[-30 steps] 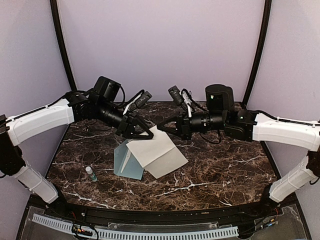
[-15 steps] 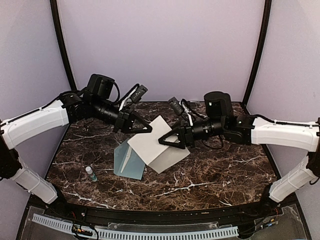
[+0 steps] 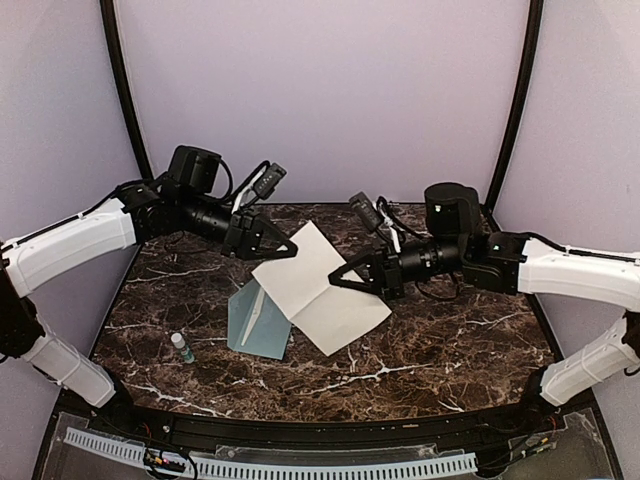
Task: Place the letter into the envelope and seal it
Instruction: Fold the letter.
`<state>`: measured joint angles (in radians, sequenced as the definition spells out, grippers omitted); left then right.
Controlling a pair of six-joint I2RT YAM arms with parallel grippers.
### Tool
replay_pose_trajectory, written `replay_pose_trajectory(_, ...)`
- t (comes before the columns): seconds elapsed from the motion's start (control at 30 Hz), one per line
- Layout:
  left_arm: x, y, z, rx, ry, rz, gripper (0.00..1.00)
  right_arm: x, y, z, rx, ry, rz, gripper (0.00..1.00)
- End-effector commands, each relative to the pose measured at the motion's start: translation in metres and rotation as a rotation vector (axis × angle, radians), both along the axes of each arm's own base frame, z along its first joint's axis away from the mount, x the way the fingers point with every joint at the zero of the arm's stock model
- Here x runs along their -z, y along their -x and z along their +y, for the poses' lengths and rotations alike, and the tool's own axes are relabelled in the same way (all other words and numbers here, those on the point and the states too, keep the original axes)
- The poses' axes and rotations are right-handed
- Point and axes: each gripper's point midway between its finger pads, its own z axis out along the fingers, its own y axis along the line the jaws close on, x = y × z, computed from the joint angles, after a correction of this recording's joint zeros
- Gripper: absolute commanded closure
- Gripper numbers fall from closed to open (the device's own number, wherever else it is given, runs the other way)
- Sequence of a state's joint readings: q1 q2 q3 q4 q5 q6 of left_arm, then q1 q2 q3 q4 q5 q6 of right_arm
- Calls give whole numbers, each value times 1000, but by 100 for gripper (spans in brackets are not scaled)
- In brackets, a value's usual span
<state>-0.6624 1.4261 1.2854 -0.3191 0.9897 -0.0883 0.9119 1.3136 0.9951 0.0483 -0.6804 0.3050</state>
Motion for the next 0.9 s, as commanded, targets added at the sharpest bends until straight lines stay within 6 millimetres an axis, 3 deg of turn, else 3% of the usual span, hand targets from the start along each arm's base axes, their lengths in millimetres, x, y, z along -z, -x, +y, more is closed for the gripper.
replay_pose_trajectory(0.0, -10, 2, 6, -19, 19, -41, 48, -7, -3, -5, 25, -20, -18, 100)
replay_pose_trajectory(0.07, -10, -6, 10, -80, -5, -90, 32, -9, -7, -5, 50, -22, -20, 100)
replay_pose_trajectory(0.13, -14, -25, 19, -213, -44, -181, 25, -11, -14, -6, 96, -20, -21, 100)
replay_pose_trajectory(0.17, -12, -50, 29, -361, -100, -247, 24, -10, -19, -6, 123, -15, -17, 100)
replay_pose_trajectory(0.2, -23, -58, 40, -447, -92, -309, 23, -9, -24, -7, 155, -10, -12, 100)
replay_pose_trajectory(0.23, -27, -80, 59, -615, -136, -376, 22, -9, -30, -8, 191, -5, -4, 100)
replay_pose_trajectory(0.3, -47, -90, 85, -768, -115, -486, 18, -7, -39, -9, 245, 4, 13, 100)
replay_pose_trajectory(0.33, -60, -83, 91, -779, -70, -533, 16, -6, -43, -10, 271, 7, 24, 100)
replay_pose_trajectory(0.43, -74, -47, 74, -612, 47, -587, 16, -5, -54, -9, 330, 10, 57, 100)
replay_pose_trajectory(0.5, -64, -25, 53, -486, 70, -586, 16, -7, -58, -7, 347, -3, 86, 100)
replay_pose_trajectory(0.57, -45, -16, 33, -416, 36, -574, 16, -8, -61, -4, 353, -15, 108, 100)
replay_pose_trajectory(0.77, 0, -11, -5, -351, -119, -577, 14, -19, -62, 8, 322, -66, 143, 100)
replay_pose_trajectory(0.87, 6, -31, 2, -472, -183, -584, 7, -22, -63, 8, 322, -68, 128, 100)
